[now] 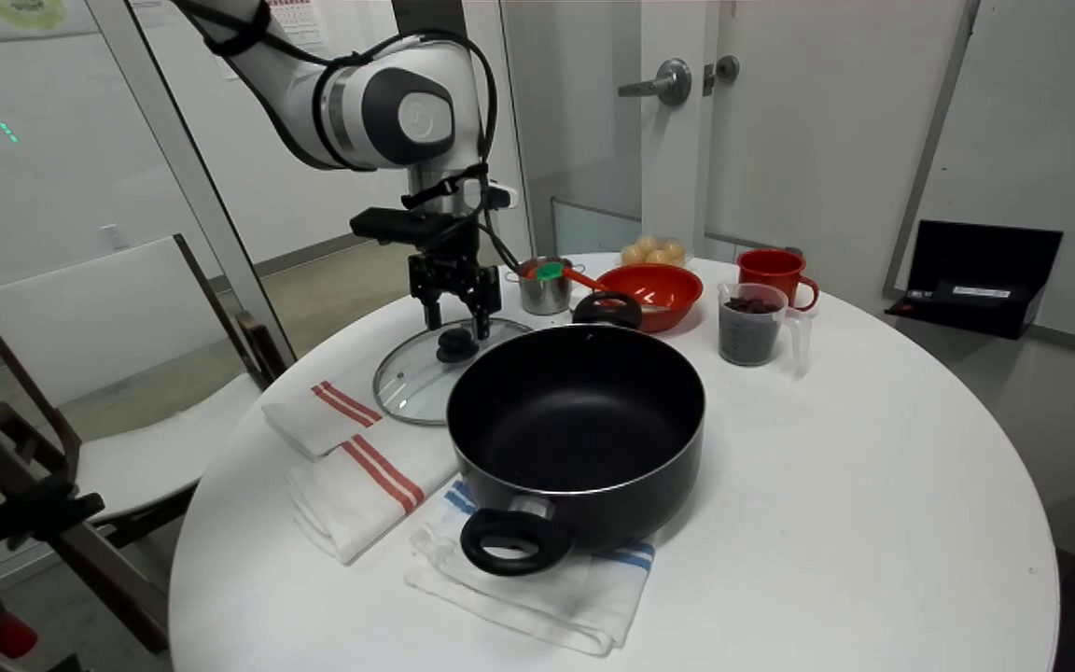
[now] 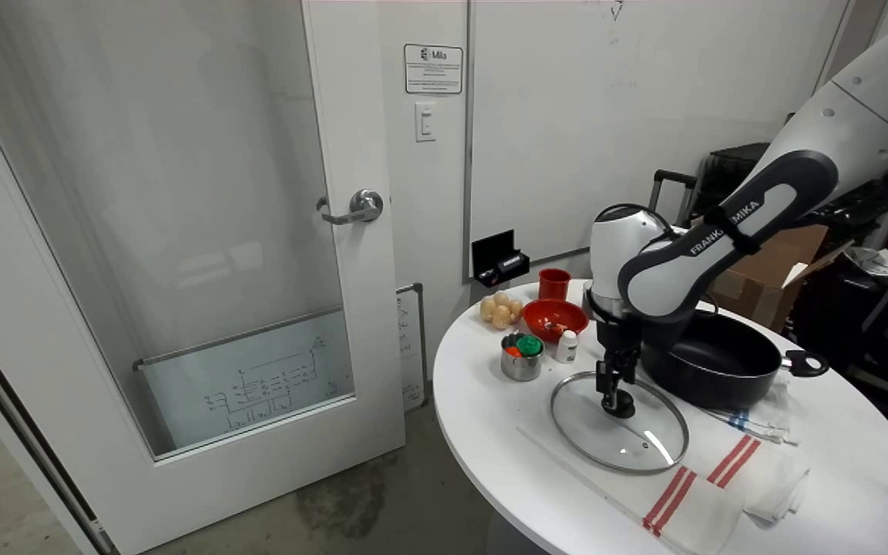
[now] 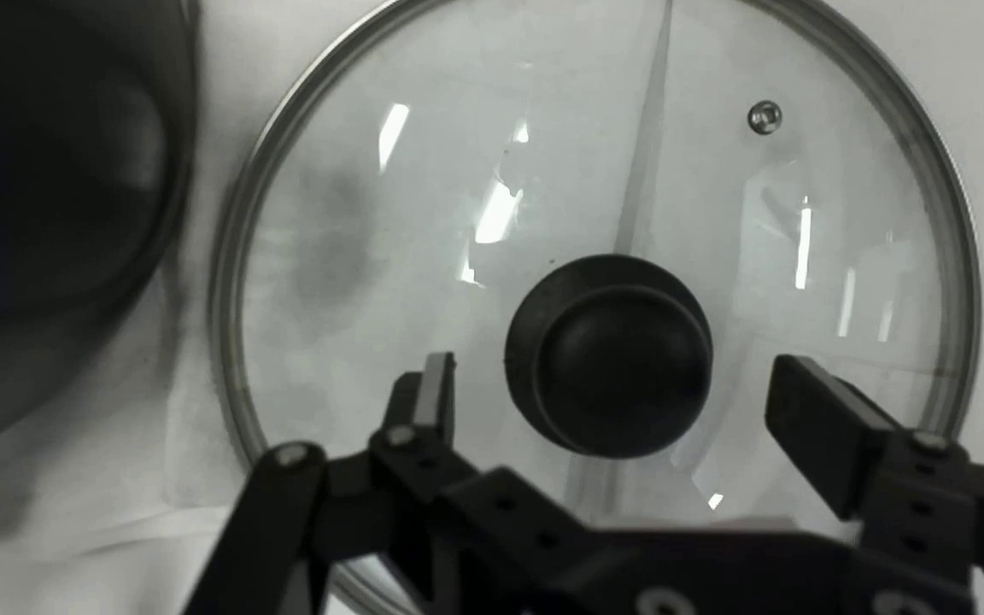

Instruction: Remove the lid from the pot

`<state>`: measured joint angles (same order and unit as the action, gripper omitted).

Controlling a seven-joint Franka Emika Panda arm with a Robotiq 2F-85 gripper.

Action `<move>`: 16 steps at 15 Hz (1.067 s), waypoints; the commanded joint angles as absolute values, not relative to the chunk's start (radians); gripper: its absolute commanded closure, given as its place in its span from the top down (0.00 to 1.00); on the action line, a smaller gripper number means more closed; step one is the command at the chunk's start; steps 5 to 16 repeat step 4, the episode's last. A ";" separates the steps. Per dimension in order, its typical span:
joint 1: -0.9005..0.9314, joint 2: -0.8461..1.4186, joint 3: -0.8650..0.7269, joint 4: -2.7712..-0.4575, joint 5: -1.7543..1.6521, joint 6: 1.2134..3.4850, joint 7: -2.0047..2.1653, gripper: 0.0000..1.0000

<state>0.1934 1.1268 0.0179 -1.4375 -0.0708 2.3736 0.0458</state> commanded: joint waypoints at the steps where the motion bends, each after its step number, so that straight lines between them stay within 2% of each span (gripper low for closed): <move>1: 0.202 1.090 0.008 -1.471 -0.085 2.406 0.065 1.00; 16: 0.199 1.064 0.012 -1.491 -0.083 2.425 0.063 1.00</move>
